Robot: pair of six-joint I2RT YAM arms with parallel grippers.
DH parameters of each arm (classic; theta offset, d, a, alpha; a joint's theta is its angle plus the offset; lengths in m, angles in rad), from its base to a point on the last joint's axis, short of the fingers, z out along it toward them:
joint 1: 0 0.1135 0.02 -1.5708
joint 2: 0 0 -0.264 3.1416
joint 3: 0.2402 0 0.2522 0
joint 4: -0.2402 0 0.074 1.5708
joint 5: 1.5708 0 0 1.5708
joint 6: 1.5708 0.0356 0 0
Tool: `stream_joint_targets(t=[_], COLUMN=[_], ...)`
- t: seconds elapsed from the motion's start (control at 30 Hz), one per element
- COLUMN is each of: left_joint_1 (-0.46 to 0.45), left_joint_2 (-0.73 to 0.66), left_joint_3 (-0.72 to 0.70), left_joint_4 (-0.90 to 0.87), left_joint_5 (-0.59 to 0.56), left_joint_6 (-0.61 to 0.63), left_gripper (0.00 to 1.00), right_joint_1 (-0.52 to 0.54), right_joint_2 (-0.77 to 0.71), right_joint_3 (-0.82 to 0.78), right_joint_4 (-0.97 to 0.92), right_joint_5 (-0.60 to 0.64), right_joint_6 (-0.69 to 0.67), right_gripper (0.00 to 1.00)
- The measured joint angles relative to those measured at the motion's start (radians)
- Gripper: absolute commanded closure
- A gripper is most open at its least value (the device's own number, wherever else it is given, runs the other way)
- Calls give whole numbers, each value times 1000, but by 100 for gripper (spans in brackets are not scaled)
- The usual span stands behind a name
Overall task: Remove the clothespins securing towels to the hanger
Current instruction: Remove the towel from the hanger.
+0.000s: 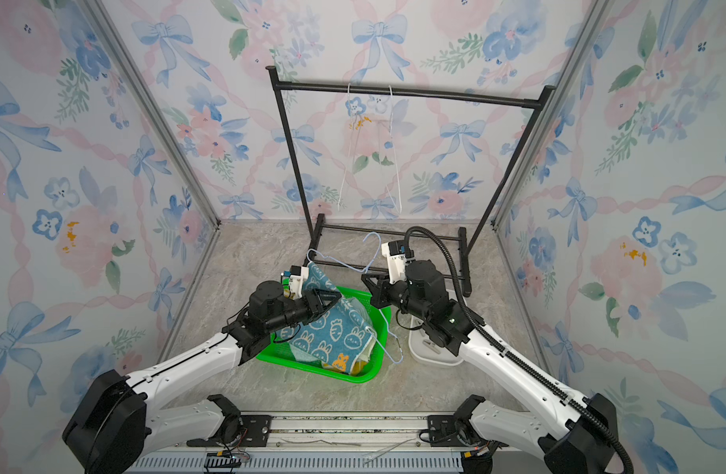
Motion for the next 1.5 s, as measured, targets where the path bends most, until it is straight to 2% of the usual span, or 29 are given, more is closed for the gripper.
stream_joint_targets(t=[0.47,0.83,1.0,1.23,1.5], left_joint_1=[0,0,0,-3,-3], left_joint_2=[2,-36,-84,-163,-200], left_joint_3=[-1,-12,6,141,345], left_joint_4=[10,3,-86,-277,-392], left_joint_5=[-1,-23,-59,-122,-148], left_joint_6=[-14,-1,60,201,371], left_gripper=[100,100,100,100,100], right_joint_1=[1,11,13,15,15], right_joint_2=[0,1,4,24,35], right_joint_3=[-5,-9,-11,-20,-24], right_joint_4=[8,-8,-39,-49,-55], right_joint_5=[0,46,87,109,121], right_joint_6=[11,1,-20,-35,-35], right_gripper=[100,100,100,100,100])
